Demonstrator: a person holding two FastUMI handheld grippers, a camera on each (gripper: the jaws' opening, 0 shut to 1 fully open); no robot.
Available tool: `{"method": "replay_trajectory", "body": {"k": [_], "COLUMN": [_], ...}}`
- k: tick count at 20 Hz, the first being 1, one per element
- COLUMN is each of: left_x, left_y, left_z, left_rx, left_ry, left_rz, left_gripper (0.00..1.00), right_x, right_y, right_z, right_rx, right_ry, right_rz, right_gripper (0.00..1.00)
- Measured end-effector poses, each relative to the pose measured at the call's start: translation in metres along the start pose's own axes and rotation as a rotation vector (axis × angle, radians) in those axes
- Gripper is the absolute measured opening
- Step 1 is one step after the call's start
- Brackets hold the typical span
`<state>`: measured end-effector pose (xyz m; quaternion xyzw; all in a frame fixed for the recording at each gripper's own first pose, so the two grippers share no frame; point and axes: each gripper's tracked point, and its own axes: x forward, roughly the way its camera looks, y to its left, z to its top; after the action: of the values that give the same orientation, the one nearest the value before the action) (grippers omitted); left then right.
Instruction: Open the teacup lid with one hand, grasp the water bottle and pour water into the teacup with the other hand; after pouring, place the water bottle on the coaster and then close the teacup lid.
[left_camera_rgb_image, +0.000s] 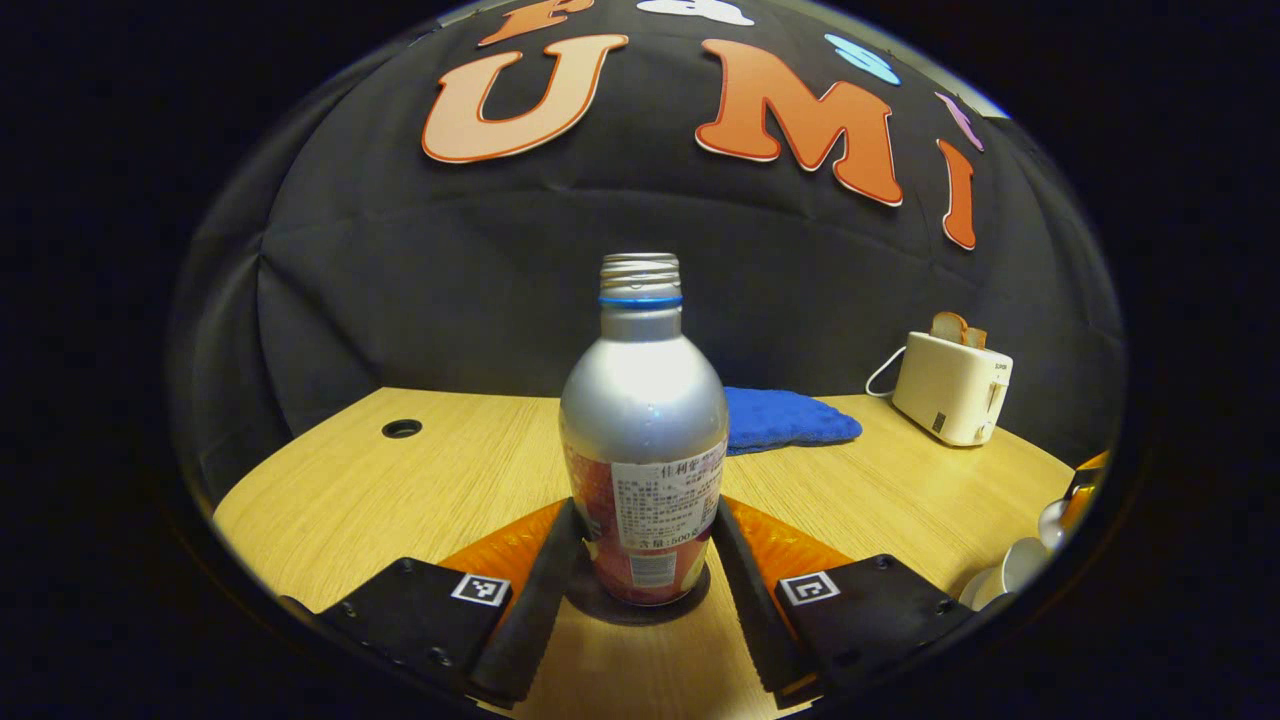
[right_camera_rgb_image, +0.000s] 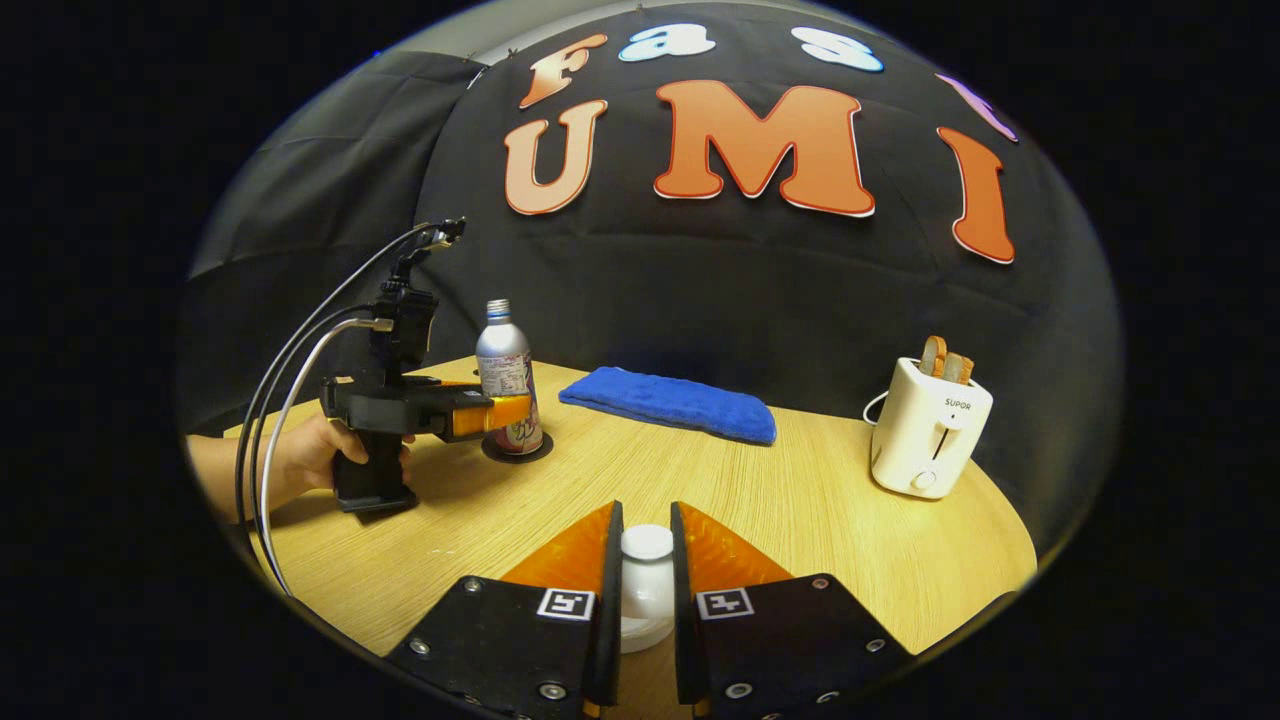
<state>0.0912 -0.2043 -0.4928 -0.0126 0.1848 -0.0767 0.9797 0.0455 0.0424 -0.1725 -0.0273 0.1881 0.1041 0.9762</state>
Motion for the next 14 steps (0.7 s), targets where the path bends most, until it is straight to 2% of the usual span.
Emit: {"method": "replay_trajectory", "body": {"k": [2, 5, 6, 7, 14], "left_x": [0.000, -0.005, -0.009, -0.013, -0.060], "left_y": [-0.001, -0.003, -0.005, -0.006, -0.013], "left_z": [-0.004, -0.009, -0.007, -0.003, 0.004], "left_rx": [0.001, 0.000, -0.006, -0.012, 0.005], "left_ry": [0.018, 0.045, 0.040, 0.027, 0.009], "left_rz": [-0.003, -0.014, -0.024, -0.033, -0.059], "left_gripper": [0.82, 0.88, 0.97, 0.99, 0.99], "right_x": [0.003, 0.004, 0.004, 0.004, 0.005], "right_y": [0.003, 0.004, 0.007, 0.008, 0.018], "right_z": [-0.001, -0.004, -0.005, -0.006, -0.015], "right_rx": [0.013, 0.021, 0.016, 0.010, 0.011], "right_ry": [0.005, 0.016, 0.021, 0.023, 0.020], "right_rz": [0.013, 0.016, 0.019, 0.021, 0.039], "right_gripper": [0.23, 0.23, 0.23, 0.23, 0.23]}}
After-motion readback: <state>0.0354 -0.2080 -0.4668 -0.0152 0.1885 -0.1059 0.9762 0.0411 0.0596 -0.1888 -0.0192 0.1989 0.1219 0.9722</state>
